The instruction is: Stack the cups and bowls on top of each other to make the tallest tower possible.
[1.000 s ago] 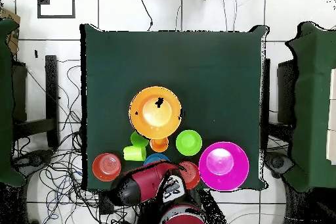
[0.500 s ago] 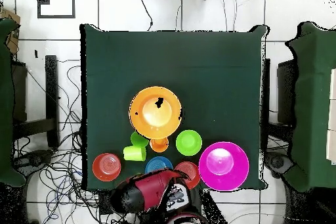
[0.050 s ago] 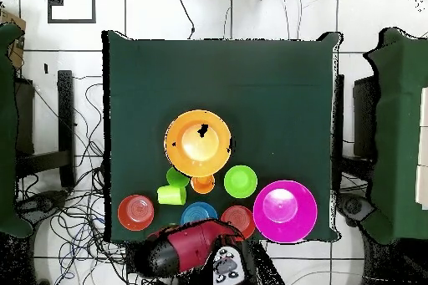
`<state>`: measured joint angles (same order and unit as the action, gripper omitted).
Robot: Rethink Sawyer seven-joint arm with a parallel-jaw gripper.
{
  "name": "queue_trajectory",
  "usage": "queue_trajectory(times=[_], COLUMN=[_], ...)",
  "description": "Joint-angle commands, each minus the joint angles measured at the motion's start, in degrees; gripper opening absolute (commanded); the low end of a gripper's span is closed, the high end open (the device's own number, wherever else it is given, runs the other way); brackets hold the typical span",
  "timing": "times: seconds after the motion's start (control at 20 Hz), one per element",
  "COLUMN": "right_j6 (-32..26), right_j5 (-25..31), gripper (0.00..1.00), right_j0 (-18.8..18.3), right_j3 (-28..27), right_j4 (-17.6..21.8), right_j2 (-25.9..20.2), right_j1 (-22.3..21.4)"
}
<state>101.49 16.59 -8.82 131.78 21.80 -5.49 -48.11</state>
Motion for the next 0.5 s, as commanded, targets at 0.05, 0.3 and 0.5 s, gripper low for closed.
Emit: queue_trajectory(times=[0.05, 0.3, 0.5], right_j6=[-1.89, -5.03, -7.35], right_j5=[15.44, 20.40, 25.65], gripper=[0.00, 0.00, 0.00], right_j0=[-3.94, -7.15, -9.46], right_j3=[3.87, 3.14, 1.19], right_j4=[-9.34, -12.48, -14.97], right_j2=[-12.16, -15.02, -17.02], right_j1=[-12.34, -15.28, -18.18])
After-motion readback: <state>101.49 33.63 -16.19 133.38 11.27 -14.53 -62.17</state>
